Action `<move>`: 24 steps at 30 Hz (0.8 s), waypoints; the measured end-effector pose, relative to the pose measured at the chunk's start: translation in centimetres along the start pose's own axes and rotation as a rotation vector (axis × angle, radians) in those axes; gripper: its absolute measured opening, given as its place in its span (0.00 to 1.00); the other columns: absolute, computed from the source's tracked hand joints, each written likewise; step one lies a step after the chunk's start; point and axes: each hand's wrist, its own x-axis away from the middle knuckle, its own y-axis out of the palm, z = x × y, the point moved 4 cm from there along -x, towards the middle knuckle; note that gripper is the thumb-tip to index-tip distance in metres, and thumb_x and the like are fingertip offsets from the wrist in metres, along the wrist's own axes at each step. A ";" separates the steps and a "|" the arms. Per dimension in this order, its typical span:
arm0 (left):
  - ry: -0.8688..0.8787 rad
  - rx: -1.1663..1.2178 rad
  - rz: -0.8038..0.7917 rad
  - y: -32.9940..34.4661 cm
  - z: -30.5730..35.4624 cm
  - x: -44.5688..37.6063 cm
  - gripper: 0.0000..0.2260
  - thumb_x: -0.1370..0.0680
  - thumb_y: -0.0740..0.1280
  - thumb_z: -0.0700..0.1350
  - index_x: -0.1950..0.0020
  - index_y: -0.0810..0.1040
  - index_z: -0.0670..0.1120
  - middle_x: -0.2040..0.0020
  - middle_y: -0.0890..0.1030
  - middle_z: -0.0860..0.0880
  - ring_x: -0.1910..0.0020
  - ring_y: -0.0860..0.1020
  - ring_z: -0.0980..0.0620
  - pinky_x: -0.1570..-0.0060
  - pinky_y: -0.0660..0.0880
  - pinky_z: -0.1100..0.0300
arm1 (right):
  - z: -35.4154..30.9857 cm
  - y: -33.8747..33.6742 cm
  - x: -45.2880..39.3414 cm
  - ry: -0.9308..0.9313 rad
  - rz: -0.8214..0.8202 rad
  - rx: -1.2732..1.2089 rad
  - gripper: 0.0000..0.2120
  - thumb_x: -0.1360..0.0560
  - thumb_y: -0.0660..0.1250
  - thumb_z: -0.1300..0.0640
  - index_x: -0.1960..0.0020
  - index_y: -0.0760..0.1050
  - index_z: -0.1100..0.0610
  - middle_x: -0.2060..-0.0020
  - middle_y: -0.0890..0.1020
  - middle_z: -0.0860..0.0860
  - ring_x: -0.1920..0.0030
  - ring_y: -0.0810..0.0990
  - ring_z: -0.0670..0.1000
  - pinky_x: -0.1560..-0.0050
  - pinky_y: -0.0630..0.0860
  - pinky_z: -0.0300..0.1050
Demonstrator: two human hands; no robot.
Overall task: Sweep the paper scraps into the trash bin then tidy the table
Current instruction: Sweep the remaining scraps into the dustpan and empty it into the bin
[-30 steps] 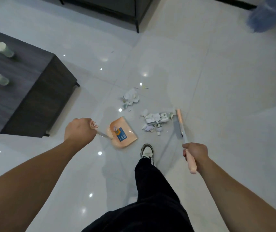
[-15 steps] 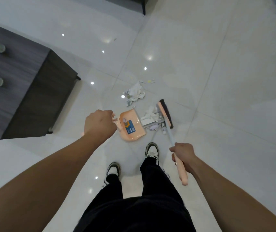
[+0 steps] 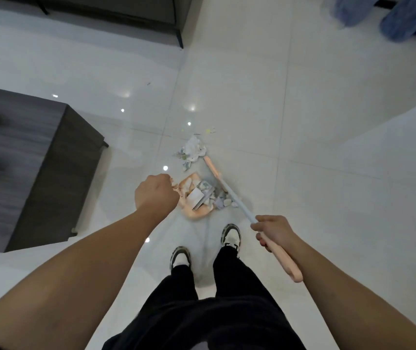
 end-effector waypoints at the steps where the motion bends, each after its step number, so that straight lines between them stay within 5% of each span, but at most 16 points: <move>1: -0.010 -0.008 0.001 -0.1 -0.7 0.3 0.03 0.35 0.63 0.41 0.64 0.75 0.48 0.65 0.77 0.48 0.67 0.75 0.45 0.66 0.72 0.60 | 0.4 -0.3 0.0 -0.001 0.019 0.006 0.13 0.27 0.72 0.66 0.44 0.76 0.57 0.74 0.76 0.57 0.80 0.71 0.51 0.79 0.66 0.37; 7: -0.084 -0.020 0.025 -0.1 -3.5 1.8 0.03 0.34 0.62 0.41 0.66 0.74 0.48 0.68 0.76 0.48 0.70 0.74 0.48 0.70 0.71 0.61 | 1.7 -1.5 -1.2 0.011 0.086 -0.045 0.16 0.26 0.71 0.67 0.40 0.75 0.58 0.71 0.76 0.58 0.79 0.71 0.51 0.79 0.67 0.37; 9: -0.130 -0.009 0.024 0.0 -4.3 2.2 0.03 0.32 0.63 0.42 0.66 0.75 0.48 0.68 0.77 0.48 0.70 0.75 0.48 0.69 0.75 0.59 | 1.9 -1.3 -1.7 0.023 0.084 -0.062 0.13 0.26 0.69 0.69 0.42 0.77 0.66 0.68 0.74 0.59 0.79 0.70 0.52 0.80 0.66 0.36; 12: -0.196 -0.041 0.013 0.6 -4.9 2.8 0.05 0.29 0.64 0.45 0.65 0.76 0.49 0.68 0.77 0.49 0.69 0.76 0.48 0.68 0.75 0.60 | 2.5 -0.4 -2.4 0.082 0.040 -0.105 0.06 0.25 0.68 0.69 0.55 0.72 0.61 0.69 0.72 0.59 0.81 0.69 0.52 0.79 0.65 0.36; 16: -0.201 -0.085 0.030 1.0 -4.6 2.4 0.05 0.30 0.62 0.47 0.65 0.74 0.49 0.68 0.76 0.49 0.70 0.74 0.48 0.72 0.66 0.62 | 3.6 1.4 -2.9 0.164 -0.071 -0.215 0.06 0.24 0.69 0.64 0.59 0.73 0.60 0.73 0.74 0.57 0.76 0.68 0.53 0.77 0.66 0.41; 21: -0.223 -0.073 0.055 0.2 -4.1 1.7 0.04 0.29 0.65 0.47 0.63 0.76 0.49 0.68 0.75 0.49 0.70 0.73 0.48 0.71 0.68 0.62 | 3.1 0.6 -3.5 0.240 -0.276 -0.393 0.05 0.21 0.65 0.59 0.49 0.68 0.57 0.71 0.70 0.53 0.78 0.67 0.46 0.83 0.62 0.36; 24: -0.218 -0.060 0.068 0.1 -4.0 1.7 0.03 0.29 0.65 0.46 0.62 0.76 0.49 0.68 0.74 0.49 0.70 0.73 0.48 0.69 0.70 0.61 | 1.8 -0.6 -3.7 0.216 -0.309 -0.295 0.09 0.21 0.65 0.57 0.44 0.68 0.57 0.71 0.70 0.52 0.77 0.66 0.46 0.82 0.61 0.35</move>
